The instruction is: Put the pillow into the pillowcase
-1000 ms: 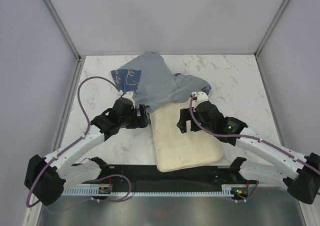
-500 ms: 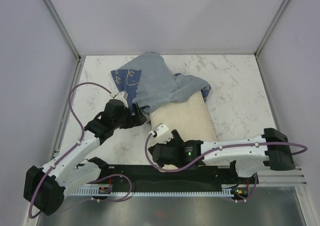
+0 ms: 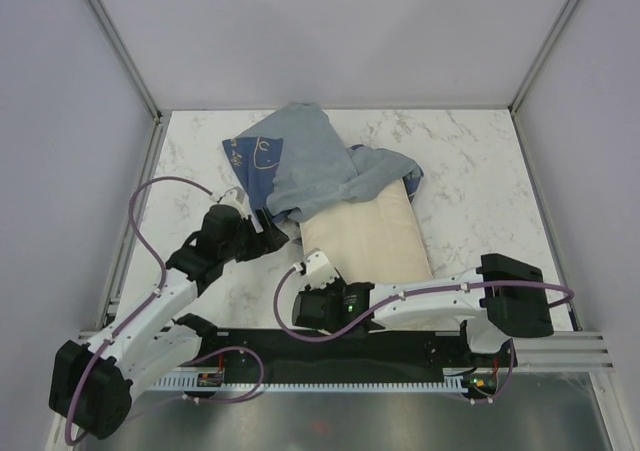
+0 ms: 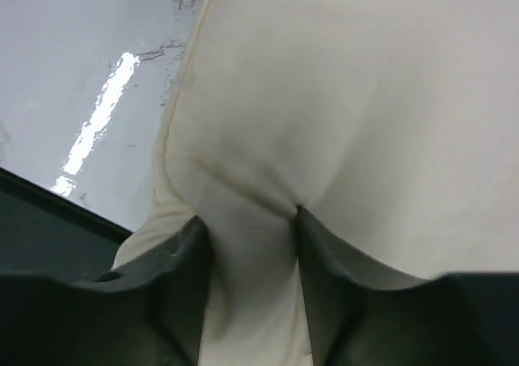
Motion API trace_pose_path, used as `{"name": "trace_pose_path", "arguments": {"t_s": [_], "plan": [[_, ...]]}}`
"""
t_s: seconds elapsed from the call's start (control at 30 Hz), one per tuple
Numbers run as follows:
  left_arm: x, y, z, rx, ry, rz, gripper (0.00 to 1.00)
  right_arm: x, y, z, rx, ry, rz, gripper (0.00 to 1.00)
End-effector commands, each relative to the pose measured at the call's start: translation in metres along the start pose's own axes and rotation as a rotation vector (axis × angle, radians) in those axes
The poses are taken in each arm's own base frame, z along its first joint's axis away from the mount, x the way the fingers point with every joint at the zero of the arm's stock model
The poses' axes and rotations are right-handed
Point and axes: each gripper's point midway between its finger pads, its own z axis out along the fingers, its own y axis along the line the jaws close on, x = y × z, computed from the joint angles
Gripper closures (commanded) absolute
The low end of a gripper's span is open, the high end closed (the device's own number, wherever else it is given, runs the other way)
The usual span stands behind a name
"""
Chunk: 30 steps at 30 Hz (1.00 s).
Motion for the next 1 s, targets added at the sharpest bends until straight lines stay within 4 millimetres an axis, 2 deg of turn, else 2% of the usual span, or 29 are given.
{"name": "trace_pose_path", "arguments": {"t_s": [0.0,0.03,0.07,0.2,0.37,0.43,0.57,0.67,0.8,0.97], "plan": [[-0.004,-0.014,0.008,0.069,-0.004,-0.038,0.11,0.001,-0.028,0.014,0.090,-0.001,0.017,0.66],[-0.003,-0.014,0.010,0.070,0.002,-0.038,0.12,-0.004,-0.029,0.012,0.082,-0.008,0.023,0.96],[-0.001,-0.014,0.011,0.078,0.014,-0.034,0.12,-0.014,-0.030,0.004,0.060,-0.034,0.044,1.00],[0.006,-0.015,0.025,0.084,0.057,-0.023,0.14,-0.057,-0.030,-0.029,-0.051,-0.120,0.097,1.00],[-0.002,-0.020,0.045,0.094,0.054,-0.024,0.17,-0.106,-0.051,-0.065,-0.150,-0.203,0.165,1.00],[-0.002,-0.019,0.053,0.088,0.063,-0.028,0.19,-0.113,-0.053,-0.072,-0.179,-0.209,0.175,1.00],[-0.020,-0.031,0.067,0.111,0.019,-0.024,0.22,-0.130,-0.058,-0.081,-0.208,-0.231,0.198,1.00],[-0.025,-0.037,0.078,0.112,0.032,-0.025,0.22,-0.136,-0.060,-0.083,-0.212,-0.240,0.216,1.00],[-0.020,-0.032,0.092,0.083,0.064,-0.070,0.21,-0.148,-0.065,-0.089,-0.216,-0.263,0.244,1.00],[-0.007,-0.023,0.111,0.054,0.103,-0.134,0.21,-0.167,-0.081,-0.100,-0.211,-0.313,0.309,1.00]]}}
